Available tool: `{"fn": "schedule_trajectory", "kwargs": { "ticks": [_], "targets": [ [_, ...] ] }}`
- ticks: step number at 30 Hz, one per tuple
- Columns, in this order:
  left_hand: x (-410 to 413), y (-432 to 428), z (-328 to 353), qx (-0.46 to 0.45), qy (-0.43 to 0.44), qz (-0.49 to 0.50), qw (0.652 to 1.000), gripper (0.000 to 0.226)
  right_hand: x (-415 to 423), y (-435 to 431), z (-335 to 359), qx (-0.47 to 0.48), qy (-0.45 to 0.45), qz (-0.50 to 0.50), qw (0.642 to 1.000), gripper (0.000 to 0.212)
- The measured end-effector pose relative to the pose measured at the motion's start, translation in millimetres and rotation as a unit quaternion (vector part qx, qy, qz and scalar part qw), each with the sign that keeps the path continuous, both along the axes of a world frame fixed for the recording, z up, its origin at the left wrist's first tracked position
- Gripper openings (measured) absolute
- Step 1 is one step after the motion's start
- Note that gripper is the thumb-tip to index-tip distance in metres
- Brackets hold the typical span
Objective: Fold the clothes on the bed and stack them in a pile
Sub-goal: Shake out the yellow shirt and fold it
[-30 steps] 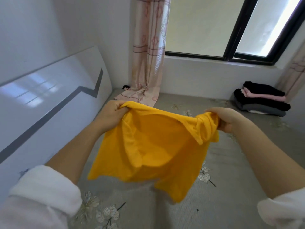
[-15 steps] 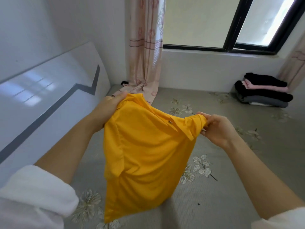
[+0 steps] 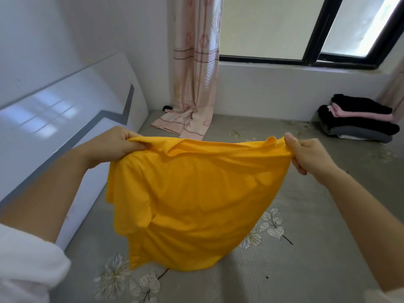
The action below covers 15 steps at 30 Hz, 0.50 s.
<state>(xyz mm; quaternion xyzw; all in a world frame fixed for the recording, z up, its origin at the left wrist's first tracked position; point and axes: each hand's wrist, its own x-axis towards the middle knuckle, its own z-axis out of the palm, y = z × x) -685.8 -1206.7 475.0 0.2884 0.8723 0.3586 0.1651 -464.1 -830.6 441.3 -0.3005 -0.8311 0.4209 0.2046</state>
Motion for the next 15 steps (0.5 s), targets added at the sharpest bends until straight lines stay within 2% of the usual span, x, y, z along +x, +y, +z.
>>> {"fn": "schedule_trajectory", "kwargs": {
  "ticks": [2,5,7,8,9,10,12,13,14,15],
  "targets": [
    [-22.1,7.9,-4.1,-0.070,0.081,0.006,0.994,0.026,-13.7,7.8,8.4,-0.078,0.018,-0.036,0.996,0.053],
    [-52.4,27.7,-13.2,-0.214,0.205,0.037,0.954,0.031,-42.0,11.0,10.9,-0.237,0.043,-0.034,0.970,0.035],
    [-70.0,43.2,-19.4,-0.294,0.292,0.089,0.906,0.028,-63.8,14.2,5.9,-0.263,0.040,-0.023,0.964,0.039],
    [-76.3,52.0,-20.4,-0.307,0.307,0.118,0.893,0.024,-74.0,16.3,3.7,-0.266,0.040,-0.027,0.963,0.044],
    [-82.8,61.4,-20.2,-0.301,0.289,0.145,0.897,0.021,-83.5,18.5,2.7,-0.269,0.041,-0.032,0.962,0.048],
    [-88.2,71.5,-19.3,-0.251,0.239,0.173,0.922,0.018,-91.9,21.0,3.0,-0.271,0.045,-0.036,0.961,0.052],
    [-98.7,90.1,-14.8,-0.039,0.071,0.220,0.972,0.019,-104.4,27.0,6.5,-0.267,0.066,-0.037,0.961,0.054],
    [-98.8,98.0,-10.9,0.081,-0.002,0.234,0.969,0.020,-107.8,30.0,9.6,-0.260,0.081,-0.037,0.961,0.054],
    [-98.7,104.6,-7.9,0.168,-0.033,0.245,0.954,0.021,-109.0,32.9,13.5,-0.254,0.100,-0.038,0.961,0.055],
    [-98.8,109.6,-5.4,0.211,-0.014,0.247,0.946,0.023,-108.5,36.4,17.6,-0.248,0.123,-0.039,0.960,0.056]
  ]
}}
